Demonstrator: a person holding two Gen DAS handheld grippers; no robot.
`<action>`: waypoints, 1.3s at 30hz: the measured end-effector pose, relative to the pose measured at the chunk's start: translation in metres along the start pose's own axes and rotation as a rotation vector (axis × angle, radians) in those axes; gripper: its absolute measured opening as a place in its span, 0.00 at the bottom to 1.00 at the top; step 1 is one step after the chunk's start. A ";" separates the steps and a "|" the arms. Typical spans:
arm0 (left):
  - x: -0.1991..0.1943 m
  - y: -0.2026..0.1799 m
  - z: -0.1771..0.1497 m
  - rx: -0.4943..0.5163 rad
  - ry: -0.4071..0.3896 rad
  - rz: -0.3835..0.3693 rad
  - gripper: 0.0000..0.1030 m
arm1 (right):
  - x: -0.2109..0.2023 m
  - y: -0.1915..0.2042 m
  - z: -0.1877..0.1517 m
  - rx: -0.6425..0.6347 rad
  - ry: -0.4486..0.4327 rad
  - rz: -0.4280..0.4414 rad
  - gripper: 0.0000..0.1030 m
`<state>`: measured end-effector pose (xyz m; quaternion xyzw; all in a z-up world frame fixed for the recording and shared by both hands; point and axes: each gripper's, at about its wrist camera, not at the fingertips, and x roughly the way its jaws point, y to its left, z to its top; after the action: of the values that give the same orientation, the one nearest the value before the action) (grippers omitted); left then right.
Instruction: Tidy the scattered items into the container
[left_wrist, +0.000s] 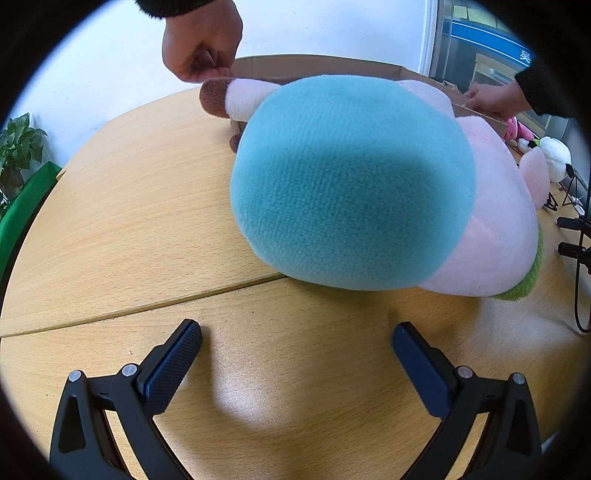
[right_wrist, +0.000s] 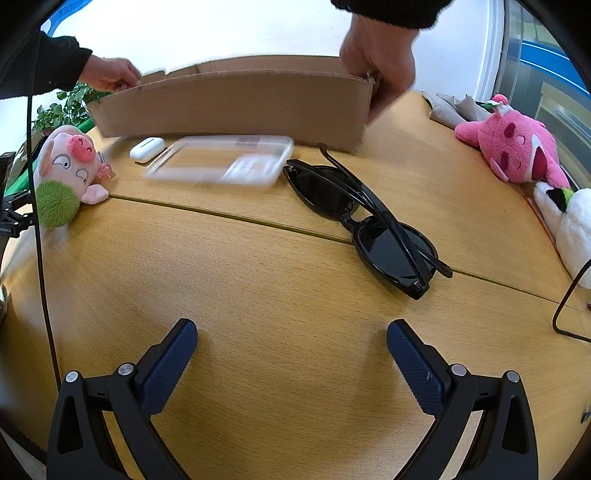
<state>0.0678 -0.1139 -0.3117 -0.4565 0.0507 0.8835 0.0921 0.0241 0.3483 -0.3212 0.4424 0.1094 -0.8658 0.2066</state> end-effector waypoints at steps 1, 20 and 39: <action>0.000 0.000 0.000 0.000 0.000 0.000 1.00 | 0.000 0.000 0.000 0.000 -0.001 0.000 1.00; 0.000 -0.001 0.000 -0.001 0.000 0.001 1.00 | 0.000 -0.001 0.001 0.003 -0.002 -0.003 1.00; 0.001 -0.004 0.001 -0.031 0.000 0.022 1.00 | 0.011 0.005 0.018 0.095 0.010 -0.073 1.00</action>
<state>0.0670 -0.1094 -0.3117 -0.4571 0.0423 0.8852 0.0752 0.0079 0.3348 -0.3196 0.4518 0.0851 -0.8747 0.1533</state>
